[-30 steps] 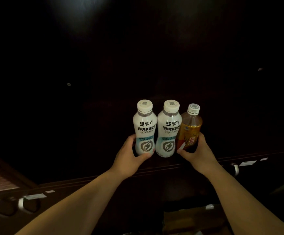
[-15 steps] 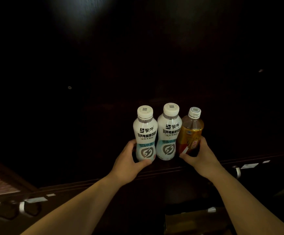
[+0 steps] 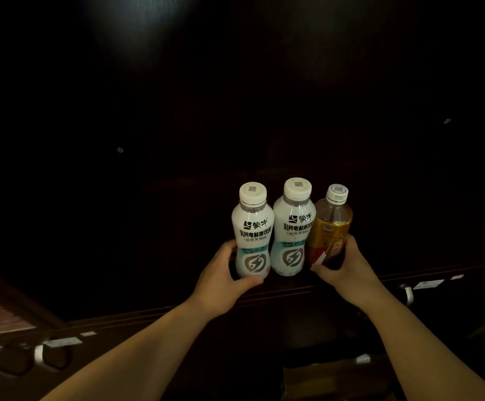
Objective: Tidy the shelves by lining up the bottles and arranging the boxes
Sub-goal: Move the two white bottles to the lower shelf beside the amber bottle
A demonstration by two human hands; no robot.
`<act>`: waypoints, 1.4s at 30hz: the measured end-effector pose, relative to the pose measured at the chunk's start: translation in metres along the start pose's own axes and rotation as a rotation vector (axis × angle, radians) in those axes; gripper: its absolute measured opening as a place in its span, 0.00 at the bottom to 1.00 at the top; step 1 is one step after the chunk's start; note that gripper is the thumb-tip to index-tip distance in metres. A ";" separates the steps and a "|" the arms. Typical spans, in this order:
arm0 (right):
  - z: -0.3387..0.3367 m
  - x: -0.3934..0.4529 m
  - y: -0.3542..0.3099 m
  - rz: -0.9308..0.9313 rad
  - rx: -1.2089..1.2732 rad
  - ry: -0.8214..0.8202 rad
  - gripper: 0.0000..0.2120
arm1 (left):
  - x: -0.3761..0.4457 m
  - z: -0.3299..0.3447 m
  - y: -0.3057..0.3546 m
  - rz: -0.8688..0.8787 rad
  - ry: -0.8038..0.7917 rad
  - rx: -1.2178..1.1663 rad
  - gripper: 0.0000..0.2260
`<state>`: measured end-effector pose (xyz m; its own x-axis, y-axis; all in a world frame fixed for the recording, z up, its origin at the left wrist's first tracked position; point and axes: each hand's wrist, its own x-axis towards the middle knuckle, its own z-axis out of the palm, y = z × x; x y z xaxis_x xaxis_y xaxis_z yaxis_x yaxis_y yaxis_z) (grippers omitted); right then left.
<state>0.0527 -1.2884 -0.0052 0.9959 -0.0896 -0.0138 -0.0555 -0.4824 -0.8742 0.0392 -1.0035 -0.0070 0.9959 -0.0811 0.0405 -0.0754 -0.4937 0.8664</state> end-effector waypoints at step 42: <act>0.007 -0.032 -0.011 0.055 0.145 0.128 0.52 | -0.007 -0.006 0.008 -0.030 -0.066 -0.033 0.47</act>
<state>0.0221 -1.2746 0.0013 0.9739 -0.2268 -0.0098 -0.0895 -0.3439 -0.9347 0.0324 -1.0014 0.0031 0.9921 -0.1241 -0.0173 -0.0431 -0.4677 0.8828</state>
